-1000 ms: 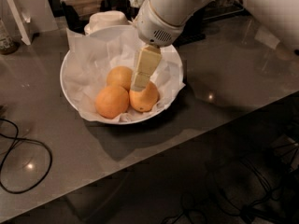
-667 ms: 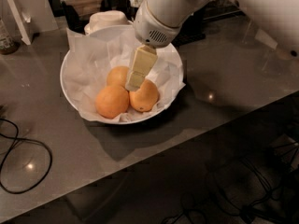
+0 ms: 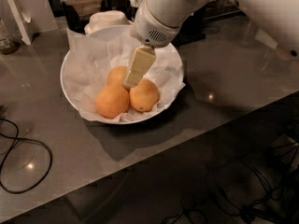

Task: Pick orange from white bowl

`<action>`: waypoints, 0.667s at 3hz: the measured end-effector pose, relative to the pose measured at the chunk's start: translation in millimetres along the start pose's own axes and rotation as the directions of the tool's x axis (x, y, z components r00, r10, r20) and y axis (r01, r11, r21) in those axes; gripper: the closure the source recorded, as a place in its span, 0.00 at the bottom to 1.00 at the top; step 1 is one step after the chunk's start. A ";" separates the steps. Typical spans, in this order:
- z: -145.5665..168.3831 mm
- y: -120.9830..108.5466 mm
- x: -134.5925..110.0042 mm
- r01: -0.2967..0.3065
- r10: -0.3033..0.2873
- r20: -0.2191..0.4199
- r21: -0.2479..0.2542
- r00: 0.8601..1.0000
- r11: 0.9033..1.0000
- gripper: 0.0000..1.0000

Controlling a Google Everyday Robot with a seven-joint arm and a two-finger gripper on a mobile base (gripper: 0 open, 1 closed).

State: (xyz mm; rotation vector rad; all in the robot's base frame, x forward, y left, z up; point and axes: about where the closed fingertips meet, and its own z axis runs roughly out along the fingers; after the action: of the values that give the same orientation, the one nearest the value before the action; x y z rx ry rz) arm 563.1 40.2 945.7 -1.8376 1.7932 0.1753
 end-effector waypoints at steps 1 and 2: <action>3.3 3.9 7.3 -0.039 0.039 -0.008 -0.016 0.999 0.999 0.42; 8.4 11.8 20.1 -0.107 0.107 -0.016 -0.037 0.994 0.994 0.48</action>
Offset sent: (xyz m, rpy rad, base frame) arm -0.0115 -0.0266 -0.0350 0.0302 0.1503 -0.1437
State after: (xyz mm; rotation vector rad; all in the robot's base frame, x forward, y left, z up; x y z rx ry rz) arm 556.2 27.2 925.8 -1.7735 1.9114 0.2391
